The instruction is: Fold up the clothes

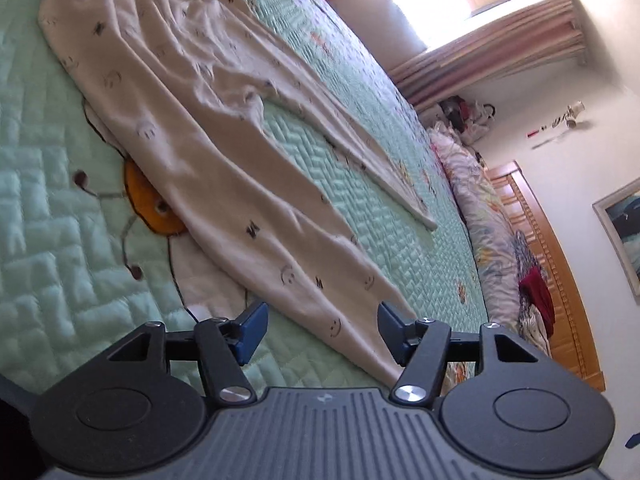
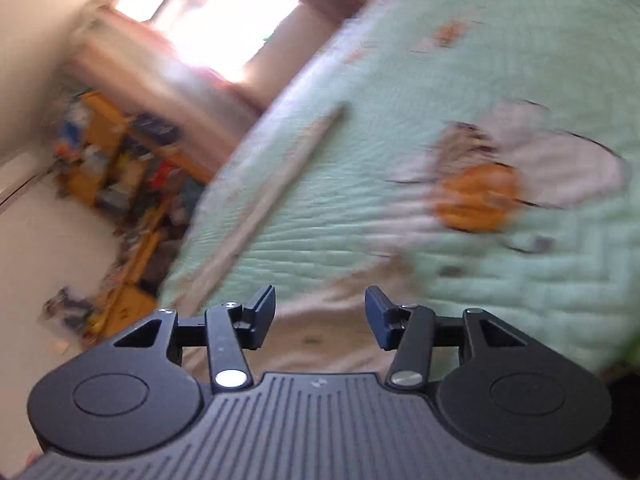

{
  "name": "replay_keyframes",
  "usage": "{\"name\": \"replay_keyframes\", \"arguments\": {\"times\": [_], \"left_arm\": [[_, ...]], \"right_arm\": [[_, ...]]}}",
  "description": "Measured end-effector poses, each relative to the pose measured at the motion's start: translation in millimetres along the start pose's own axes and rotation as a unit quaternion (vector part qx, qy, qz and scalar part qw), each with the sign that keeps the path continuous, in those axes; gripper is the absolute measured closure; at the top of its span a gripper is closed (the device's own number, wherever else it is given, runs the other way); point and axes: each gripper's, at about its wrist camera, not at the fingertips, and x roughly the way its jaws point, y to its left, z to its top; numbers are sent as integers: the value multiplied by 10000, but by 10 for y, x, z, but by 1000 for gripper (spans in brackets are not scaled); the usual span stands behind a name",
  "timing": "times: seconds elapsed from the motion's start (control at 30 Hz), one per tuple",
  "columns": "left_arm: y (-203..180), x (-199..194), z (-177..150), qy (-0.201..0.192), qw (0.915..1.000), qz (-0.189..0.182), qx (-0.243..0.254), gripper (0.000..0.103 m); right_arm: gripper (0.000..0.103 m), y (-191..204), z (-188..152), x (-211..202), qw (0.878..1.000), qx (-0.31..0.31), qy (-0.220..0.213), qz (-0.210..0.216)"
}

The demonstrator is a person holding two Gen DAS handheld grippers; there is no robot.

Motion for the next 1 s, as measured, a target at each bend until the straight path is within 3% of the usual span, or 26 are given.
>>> {"name": "replay_keyframes", "arguments": {"times": [0.1, 0.17, 0.23, 0.3, 0.37, 0.43, 0.5, 0.6, 0.77, 0.9, 0.97, 1.0], "left_arm": [[-92, 49, -35, 113, 9997, -97, 185, 40], [-153, 27, -43, 114, 9993, -130, 333, 40], [-185, -33, -36, 65, 9989, -129, 456, 37], [-171, -112, -12, -24, 9988, -99, 487, 34], [-115, -182, 19, -111, 9991, -39, 407, 33], [-41, -217, 45, -173, 9994, 34, 298, 32], [7, -205, 61, -197, 9996, 73, 197, 32], [6, -119, 55, -110, 9999, 51, 105, 32], [-175, 44, -23, 166, 9991, -60, 375, 32], [-261, 6, -46, 158, 9982, -50, 574, 29], [-250, -34, -34, 107, 9983, -14, 578, 27], [-216, -55, -18, 69, 9986, 17, 524, 27]], "right_arm": [[42, 407, -82, 351, 9974, -409, 360, 479], [41, 540, -160, 627, 9945, -486, 728, 573], [41, 477, -232, 864, 9935, -299, 1010, 437], [41, 244, -267, 992, 9934, 193, 1133, 45], [58, 29, -278, 832, 9933, 579, 989, 114], [58, -124, -263, 628, 9932, 849, 785, 107], [56, -139, -205, 367, 9960, 760, 430, -178], [45, -57, -95, 178, 9978, 522, 21, -403], [41, 393, -123, 568, 9971, -11, 630, 418], [40, 409, -297, 921, 9911, 136, 1231, 482], [43, 167, -326, 943, 9901, 590, 1261, 168], [46, 30, -330, 892, 9889, 854, 1184, 273]]}}
